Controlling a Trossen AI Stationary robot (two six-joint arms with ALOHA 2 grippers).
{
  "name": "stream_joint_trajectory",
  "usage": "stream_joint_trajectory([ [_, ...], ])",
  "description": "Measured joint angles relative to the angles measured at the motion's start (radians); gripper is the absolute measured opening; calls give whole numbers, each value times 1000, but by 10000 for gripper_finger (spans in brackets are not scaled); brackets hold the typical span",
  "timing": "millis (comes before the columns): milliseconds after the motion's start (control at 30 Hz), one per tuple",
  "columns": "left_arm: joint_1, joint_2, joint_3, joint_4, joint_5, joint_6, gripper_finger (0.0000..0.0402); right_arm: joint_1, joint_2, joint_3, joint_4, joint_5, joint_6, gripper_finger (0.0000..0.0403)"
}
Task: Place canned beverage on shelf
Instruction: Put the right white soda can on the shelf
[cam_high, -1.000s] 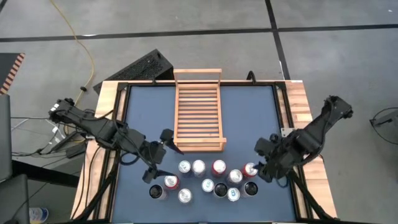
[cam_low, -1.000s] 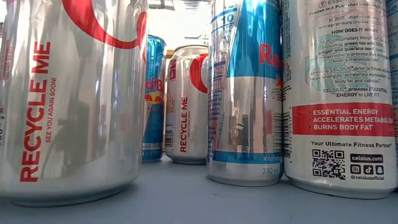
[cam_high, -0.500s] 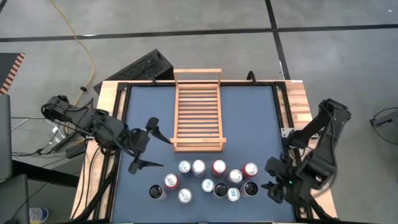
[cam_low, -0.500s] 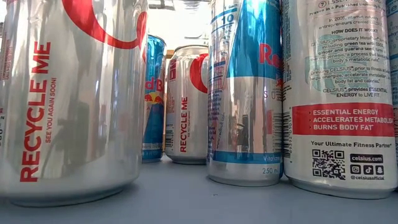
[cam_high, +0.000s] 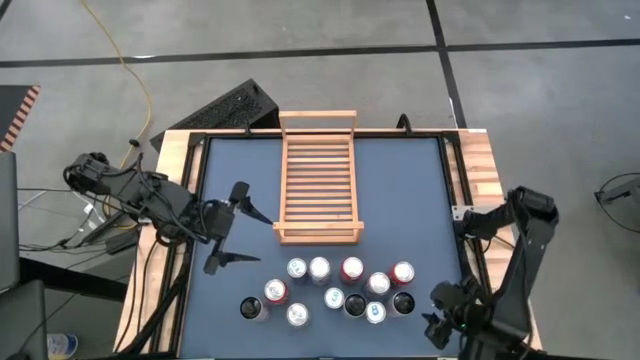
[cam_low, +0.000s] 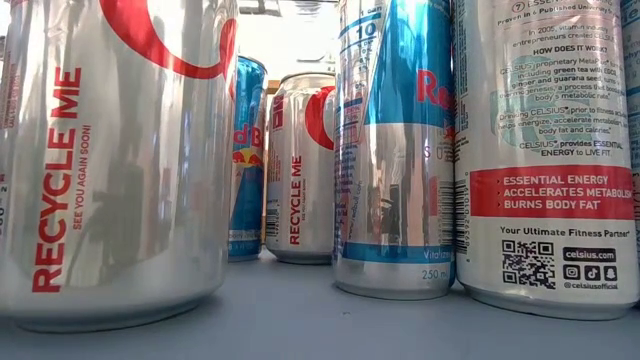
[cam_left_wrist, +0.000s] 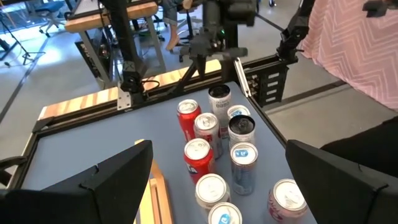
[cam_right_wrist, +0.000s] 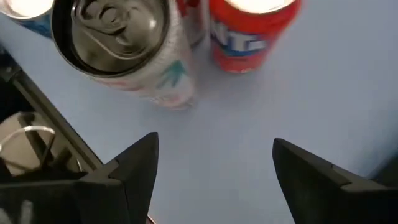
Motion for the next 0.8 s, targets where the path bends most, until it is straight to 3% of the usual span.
stream_joint_trajectory([
  [333, 0, 0, 0, 1, 0, 27, 357, 1, 218, 0, 142, 11, 73, 291],
  [500, 0, 0, -1, 1, 0, 26, 358, 2, 288, 0, 130, 154, 133, 291],
  [633, 0, 0, -1, 1, 0, 26, 358, 2, 337, 0, 109, 169, 186, 291],
  [800, 0, 0, -1, 1, 0, 25, 358, 11, 388, 0, 120, 265, 243, 291],
])
